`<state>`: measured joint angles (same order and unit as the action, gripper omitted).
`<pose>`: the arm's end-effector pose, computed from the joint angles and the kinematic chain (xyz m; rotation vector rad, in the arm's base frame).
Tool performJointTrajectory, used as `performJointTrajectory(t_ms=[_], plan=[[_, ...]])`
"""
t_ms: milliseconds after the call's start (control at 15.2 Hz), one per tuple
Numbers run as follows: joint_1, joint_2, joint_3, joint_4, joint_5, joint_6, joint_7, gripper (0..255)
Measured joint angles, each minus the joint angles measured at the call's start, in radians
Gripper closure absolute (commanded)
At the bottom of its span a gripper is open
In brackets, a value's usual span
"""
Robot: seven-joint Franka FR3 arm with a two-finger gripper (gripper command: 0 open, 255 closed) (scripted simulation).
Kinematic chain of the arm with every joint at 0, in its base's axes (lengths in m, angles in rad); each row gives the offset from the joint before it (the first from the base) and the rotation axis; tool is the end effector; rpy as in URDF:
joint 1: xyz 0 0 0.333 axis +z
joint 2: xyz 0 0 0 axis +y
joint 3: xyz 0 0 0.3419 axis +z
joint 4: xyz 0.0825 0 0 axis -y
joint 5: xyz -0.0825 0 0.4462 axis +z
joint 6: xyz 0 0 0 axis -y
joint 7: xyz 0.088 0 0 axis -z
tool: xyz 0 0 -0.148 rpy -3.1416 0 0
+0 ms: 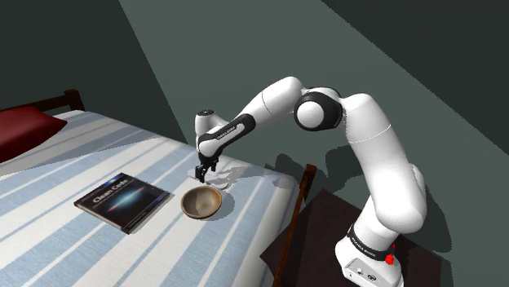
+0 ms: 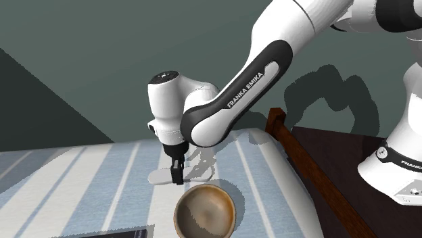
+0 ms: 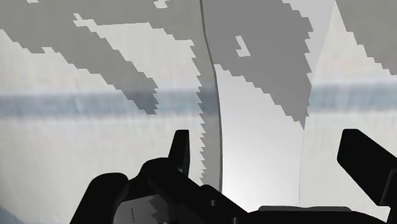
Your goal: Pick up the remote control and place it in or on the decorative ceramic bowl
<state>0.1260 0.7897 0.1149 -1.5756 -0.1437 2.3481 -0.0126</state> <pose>0.7402 0.1678 0.1081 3.0802 0.4996 -0.0120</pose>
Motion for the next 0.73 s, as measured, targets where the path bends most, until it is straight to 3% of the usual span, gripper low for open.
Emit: performJointTrajectory(t_ms=[528,594,726], plan=[[0.004,0.029,-0.003,0.010,-0.003,0.019,0.004,0],[0.004,0.029,-0.003,0.010,-0.003,0.019,0.004,255],[0.004,0.029,-0.003,0.010,-0.003,0.019,0.004,255]])
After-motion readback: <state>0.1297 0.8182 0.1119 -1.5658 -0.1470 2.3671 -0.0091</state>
